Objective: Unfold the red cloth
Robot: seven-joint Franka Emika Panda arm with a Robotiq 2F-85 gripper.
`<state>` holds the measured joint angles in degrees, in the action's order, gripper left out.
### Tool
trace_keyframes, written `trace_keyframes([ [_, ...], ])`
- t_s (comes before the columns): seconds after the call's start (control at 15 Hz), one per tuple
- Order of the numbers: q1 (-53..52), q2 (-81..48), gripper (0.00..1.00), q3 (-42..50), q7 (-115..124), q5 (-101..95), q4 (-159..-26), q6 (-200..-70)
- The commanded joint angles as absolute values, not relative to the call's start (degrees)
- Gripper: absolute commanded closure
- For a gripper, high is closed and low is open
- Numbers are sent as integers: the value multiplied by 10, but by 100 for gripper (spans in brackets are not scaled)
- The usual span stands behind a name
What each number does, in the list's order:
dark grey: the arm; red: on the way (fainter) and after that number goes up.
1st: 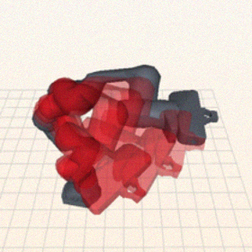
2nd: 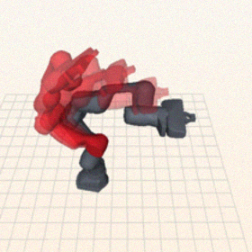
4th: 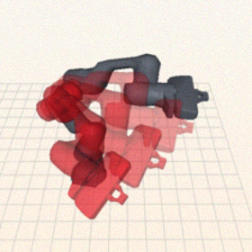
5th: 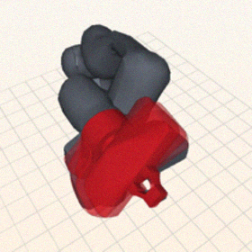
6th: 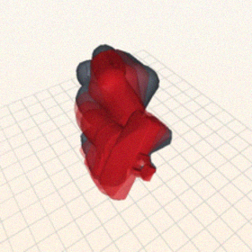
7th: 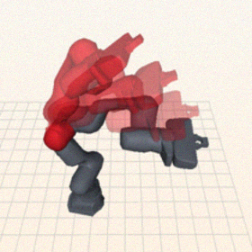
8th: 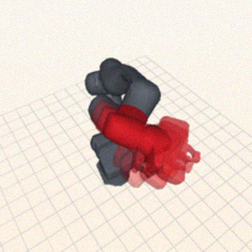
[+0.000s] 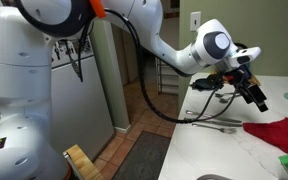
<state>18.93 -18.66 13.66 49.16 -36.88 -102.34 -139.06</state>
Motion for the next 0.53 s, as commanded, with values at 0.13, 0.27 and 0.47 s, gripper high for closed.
trace_keyframes([
  [0.13,179,-287,0,179,428,-287,-931,-1380],
  [0.27,176,-312,0,191,417,-269,-910,-1388],
  [0.47,170,-343,0,207,409,-257,-880,-1389],
])
